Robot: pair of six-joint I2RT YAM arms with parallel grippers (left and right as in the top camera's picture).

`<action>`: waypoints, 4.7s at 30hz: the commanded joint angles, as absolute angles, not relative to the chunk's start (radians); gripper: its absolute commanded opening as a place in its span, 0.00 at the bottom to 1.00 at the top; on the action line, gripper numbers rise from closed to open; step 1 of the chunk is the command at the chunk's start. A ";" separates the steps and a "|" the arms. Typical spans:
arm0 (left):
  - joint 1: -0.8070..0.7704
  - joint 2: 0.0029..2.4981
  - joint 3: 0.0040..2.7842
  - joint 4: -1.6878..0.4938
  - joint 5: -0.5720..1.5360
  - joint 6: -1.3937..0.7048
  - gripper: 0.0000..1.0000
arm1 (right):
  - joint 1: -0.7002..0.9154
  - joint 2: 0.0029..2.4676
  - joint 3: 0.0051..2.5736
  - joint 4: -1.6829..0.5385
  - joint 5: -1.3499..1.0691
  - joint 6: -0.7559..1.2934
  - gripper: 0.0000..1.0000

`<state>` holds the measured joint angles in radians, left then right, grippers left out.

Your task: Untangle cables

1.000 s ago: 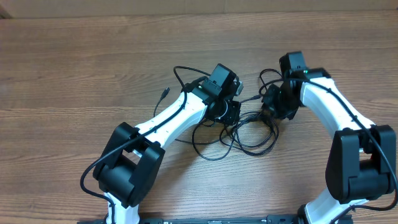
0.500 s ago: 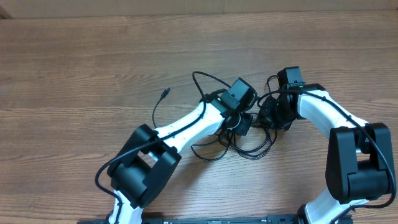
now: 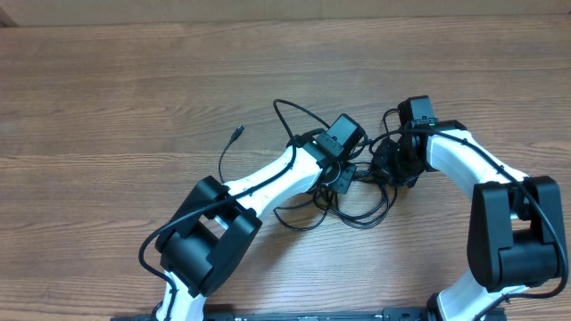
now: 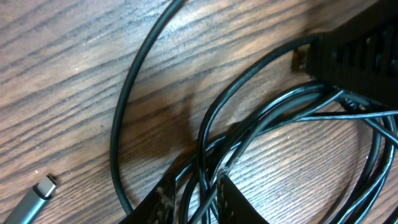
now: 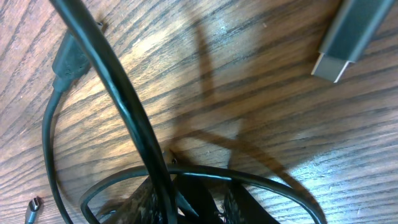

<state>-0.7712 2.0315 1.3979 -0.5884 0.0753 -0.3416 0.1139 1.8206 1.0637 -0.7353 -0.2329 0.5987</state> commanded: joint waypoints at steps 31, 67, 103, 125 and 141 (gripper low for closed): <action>-0.711 2.005 1.475 -0.865 0.123 -0.284 0.04 | 0.116 1.810 1.053 -0.620 -0.237 0.601 0.04; -0.391 1.979 1.619 -1.018 0.596 -0.073 0.04 | 0.117 1.810 1.048 -0.644 -0.552 0.593 0.27; -0.341 1.983 1.555 -1.037 0.511 -0.150 0.46 | 0.118 1.810 1.048 -0.696 -0.653 0.481 0.54; -0.341 1.984 1.272 -0.812 0.614 -0.270 0.39 | 0.118 1.810 1.048 -0.702 -0.641 0.481 0.53; -0.348 1.985 1.251 -0.728 0.826 -0.266 0.17 | 0.118 1.810 1.048 -0.705 -0.641 0.481 0.53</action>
